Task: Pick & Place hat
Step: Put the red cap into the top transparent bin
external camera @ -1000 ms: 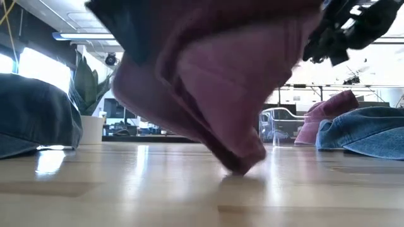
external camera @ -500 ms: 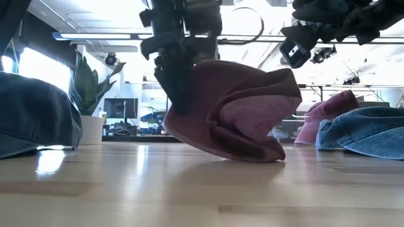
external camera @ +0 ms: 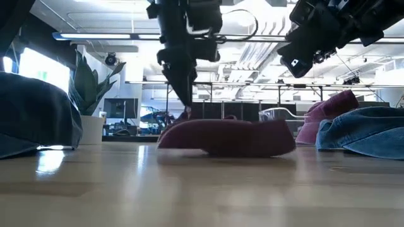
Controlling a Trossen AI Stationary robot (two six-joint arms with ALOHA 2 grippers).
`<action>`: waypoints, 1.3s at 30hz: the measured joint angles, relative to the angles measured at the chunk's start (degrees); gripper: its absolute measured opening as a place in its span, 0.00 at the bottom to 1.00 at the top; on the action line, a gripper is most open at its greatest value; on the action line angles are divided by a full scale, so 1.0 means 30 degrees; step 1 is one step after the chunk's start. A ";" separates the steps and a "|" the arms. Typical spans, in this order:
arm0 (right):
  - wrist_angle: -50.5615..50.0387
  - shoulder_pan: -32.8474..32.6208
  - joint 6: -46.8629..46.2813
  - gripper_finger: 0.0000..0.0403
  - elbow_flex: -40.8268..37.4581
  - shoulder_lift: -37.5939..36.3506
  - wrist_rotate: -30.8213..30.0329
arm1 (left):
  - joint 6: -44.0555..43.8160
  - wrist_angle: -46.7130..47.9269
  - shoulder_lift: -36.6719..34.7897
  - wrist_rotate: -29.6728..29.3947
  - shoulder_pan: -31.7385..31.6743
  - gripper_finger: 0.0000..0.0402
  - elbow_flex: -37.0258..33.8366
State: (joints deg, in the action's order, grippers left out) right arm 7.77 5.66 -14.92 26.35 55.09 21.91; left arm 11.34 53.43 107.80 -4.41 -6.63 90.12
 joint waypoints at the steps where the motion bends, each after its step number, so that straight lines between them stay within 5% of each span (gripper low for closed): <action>1: -0.0251 -0.0051 0.0005 0.33 0.0000 0.0000 -0.0116 | -0.0100 -0.0086 -0.0114 -0.0312 0.0313 0.66 -0.0004; 6: -0.1590 -0.0711 0.0557 0.33 0.0000 0.0007 -0.3320 | -0.0730 -0.1851 -0.0285 -0.1786 0.3334 0.65 -0.0120; 9: -0.2020 -0.0978 0.0625 0.33 0.0000 0.0009 -0.5308 | -0.0439 -0.5617 -0.0282 -0.2630 0.5478 0.65 -0.0966; 13: -0.2803 -0.1199 -0.0048 0.33 0.0000 0.0391 -0.6475 | -0.1155 -0.9943 0.0263 -0.4095 0.7415 0.65 -0.2561; 18: -0.3040 -0.1320 -0.0495 0.29 0.0088 0.1962 -0.6775 | -0.3758 -1.0909 0.0373 -0.4916 0.7978 0.65 -0.3961; 21: -0.3050 -0.1313 -0.0490 0.26 0.0720 0.3033 -0.6451 | -0.4812 -1.0774 0.0385 -0.6110 0.7978 0.65 -0.5265; 25: -0.3048 -0.1376 -0.0026 0.21 0.1624 0.4222 -0.5405 | -0.5349 -1.0101 0.0413 -1.0349 0.7988 0.65 -0.6500; 31: -0.2939 -0.1568 0.0690 0.18 0.2093 0.5320 -0.5132 | -1.1648 -0.1928 -0.0502 -1.7891 0.8799 0.65 -0.5856; 35: -0.2372 -0.1568 0.1018 0.17 0.2098 0.6390 -0.7023 | -1.4594 -0.0110 -0.0916 -1.8576 0.8838 0.65 -0.5854; 39: -0.0178 -0.1554 0.2198 0.15 0.2185 0.8094 -0.8147 | -1.3558 -0.1570 -0.0916 -1.8030 0.8838 0.65 -0.5896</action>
State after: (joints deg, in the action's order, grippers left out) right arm 7.24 0.99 -8.32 32.90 79.37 -2.54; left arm -29.34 48.72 105.06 -58.49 19.88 72.43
